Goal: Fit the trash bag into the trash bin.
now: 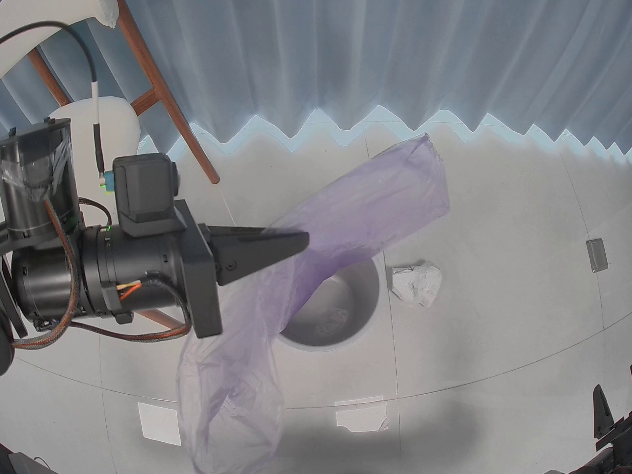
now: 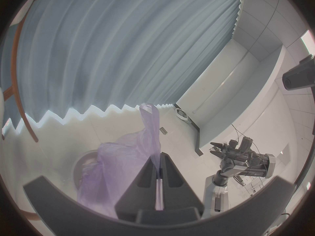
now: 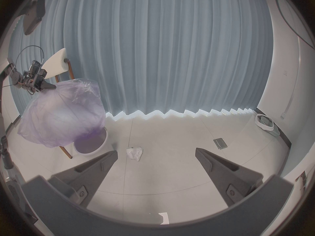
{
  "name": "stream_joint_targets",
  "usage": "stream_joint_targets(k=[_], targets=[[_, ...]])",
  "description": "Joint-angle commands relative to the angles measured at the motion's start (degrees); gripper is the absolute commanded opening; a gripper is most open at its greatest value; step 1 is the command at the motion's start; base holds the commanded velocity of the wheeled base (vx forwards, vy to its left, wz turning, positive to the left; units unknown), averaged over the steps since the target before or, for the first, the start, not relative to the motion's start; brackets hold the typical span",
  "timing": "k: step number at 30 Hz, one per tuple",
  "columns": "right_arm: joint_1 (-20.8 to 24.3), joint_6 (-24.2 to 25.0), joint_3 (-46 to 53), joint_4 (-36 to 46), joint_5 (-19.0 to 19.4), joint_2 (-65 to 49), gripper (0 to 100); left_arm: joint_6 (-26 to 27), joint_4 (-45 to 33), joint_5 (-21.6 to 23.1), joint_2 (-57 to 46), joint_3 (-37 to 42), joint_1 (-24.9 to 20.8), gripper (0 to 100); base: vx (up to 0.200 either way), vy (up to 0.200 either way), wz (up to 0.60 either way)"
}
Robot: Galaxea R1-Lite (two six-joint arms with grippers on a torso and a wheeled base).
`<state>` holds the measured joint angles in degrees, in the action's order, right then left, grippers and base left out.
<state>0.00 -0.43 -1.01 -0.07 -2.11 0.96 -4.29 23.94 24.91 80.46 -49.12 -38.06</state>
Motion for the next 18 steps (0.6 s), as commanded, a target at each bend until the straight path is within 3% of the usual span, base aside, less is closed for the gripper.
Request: stream_joint_targets(k=[1,9,14,18], targets=[[0.0,0.0,1.0,0.0,0.0,-1.0,100,-0.1,0.1,-0.2,0.2,-0.3,-3.2,0,0.0,0.0,0.0],[0.0,0.0,1.0,0.0,0.0,-1.0,100,-0.2,0.1,0.5,1.5,-0.6,-3.2,0,0.0,0.0,0.0],[0.0,-0.1,1.0,0.0,0.0,-1.0,100,1.3,1.0,0.2,8.0,-1.9,3.3,0,0.0,0.0,0.0],[0.0,0.0,1.0,0.0,0.0,-1.0,100,3.5,1.8,0.5,11.3,-5.3,5.5,0,0.0,0.0,0.0]])
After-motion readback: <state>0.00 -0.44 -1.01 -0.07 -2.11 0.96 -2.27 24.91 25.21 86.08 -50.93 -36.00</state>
